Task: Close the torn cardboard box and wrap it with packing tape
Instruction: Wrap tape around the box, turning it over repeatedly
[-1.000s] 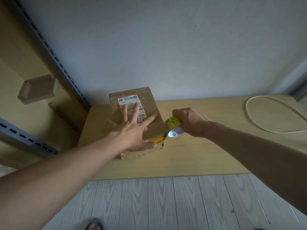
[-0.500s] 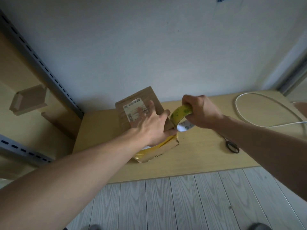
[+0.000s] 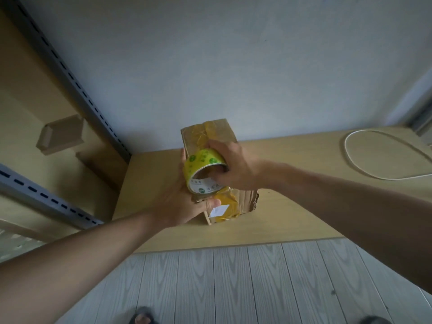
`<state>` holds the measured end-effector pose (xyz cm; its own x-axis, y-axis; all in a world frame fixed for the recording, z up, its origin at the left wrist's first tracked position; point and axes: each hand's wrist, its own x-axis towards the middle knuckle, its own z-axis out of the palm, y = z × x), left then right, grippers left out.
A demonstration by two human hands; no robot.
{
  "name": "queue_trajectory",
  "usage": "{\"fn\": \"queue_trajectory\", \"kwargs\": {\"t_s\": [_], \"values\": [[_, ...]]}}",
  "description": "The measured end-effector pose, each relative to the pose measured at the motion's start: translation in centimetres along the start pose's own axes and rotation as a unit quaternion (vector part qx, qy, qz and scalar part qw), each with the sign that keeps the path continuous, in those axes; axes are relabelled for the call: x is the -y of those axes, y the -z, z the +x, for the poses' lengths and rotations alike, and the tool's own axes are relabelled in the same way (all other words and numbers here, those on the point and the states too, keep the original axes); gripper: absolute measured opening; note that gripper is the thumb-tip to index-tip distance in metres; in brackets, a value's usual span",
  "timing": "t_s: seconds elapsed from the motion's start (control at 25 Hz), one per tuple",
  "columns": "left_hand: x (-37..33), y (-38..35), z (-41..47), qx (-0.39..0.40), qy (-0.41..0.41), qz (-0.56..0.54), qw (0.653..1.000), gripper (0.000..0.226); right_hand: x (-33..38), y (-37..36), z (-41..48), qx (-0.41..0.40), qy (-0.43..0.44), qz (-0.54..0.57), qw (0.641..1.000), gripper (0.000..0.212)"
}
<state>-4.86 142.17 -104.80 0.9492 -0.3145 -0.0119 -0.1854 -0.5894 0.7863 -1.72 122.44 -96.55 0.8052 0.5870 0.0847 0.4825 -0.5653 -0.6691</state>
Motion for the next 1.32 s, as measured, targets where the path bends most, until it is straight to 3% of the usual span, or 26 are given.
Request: {"fn": "queue_trajectory", "kwargs": {"t_s": [0.08,0.28,0.44,0.6,1.0,1.08,1.2,1.32], "values": [[0.5,0.1,-0.2,0.002,-0.041,0.042,0.998,0.091,0.3,1.0,0.4,0.007,0.035,-0.02,0.999,0.025],[1.3,0.7,-0.6,0.008,-0.049,0.095,0.994,0.094,-2.7,6.9,-1.1,-0.06,0.019,-0.164,0.984,0.015],[1.2,0.5,-0.5,0.014,-0.042,0.101,0.994,0.093,-4.4,7.0,-2.8,-0.052,0.034,-0.231,0.971,0.012],[1.3,0.5,-0.5,0.016,-0.039,0.115,0.992,0.094,-6.7,7.1,-4.5,-0.055,-0.009,-0.314,0.948,0.017],[0.4,0.8,-1.1,0.028,-0.043,0.112,0.992,0.096,-10.1,3.8,-5.4,-0.037,-0.003,-0.294,0.955,0.023],[0.3,0.8,-1.0,0.024,-0.04,0.145,0.988,0.096,-10.4,2.7,-5.9,-0.027,-0.028,-0.255,0.966,0.025],[-1.6,1.7,0.2,-0.012,-0.111,0.256,0.96,0.093,-10.9,2.1,-5.9,-0.024,-0.055,-0.227,0.972,0.025],[-6.0,2.6,2.5,0.075,-0.094,0.289,0.95,0.099,-11.0,2.0,-5.7,-0.019,-0.066,-0.227,0.972,0.02]]}}
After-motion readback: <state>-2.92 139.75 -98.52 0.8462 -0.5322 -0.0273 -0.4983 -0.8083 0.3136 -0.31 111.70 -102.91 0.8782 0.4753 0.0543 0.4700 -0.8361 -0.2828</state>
